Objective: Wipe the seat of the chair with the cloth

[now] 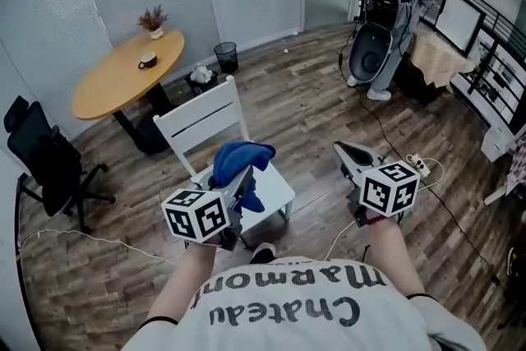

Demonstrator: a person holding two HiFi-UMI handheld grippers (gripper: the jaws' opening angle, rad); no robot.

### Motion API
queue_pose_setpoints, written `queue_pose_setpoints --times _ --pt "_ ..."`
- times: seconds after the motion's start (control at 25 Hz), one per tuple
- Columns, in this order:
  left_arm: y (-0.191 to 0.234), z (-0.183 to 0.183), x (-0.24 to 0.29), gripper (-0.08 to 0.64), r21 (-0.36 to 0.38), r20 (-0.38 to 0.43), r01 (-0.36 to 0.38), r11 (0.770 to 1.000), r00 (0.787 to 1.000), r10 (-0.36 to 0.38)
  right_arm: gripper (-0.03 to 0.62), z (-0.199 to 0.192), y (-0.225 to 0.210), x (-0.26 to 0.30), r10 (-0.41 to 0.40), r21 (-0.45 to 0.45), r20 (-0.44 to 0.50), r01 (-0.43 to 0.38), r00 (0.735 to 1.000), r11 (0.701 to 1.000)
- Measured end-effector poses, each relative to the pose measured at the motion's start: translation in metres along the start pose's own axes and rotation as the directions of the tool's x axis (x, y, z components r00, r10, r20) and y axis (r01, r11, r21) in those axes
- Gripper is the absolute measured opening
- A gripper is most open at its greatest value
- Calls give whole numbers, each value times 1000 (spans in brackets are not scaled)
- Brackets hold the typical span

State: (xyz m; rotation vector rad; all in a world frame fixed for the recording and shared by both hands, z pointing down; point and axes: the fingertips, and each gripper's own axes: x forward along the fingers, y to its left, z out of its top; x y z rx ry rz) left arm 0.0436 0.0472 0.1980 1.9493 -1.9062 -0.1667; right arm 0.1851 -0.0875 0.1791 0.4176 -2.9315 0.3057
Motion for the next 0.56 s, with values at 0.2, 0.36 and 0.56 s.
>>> queue_pose_setpoints --times 0.2,0.36,0.56 --pt "-2 4 -5 89 20 8 -9 1000 1000 9 14 3 1 0 7 0 10 -7 1000 1000" --pt "-4 4 -7 89 26 11 -14 1000 1000 14 14 5 1 0 12 -1 17 -12 1000 1000" --pt "-6 5 -7 89 24 15 -14 1000 1000 13 14 6 0 0 18 -2 15 -18 1000 1000"
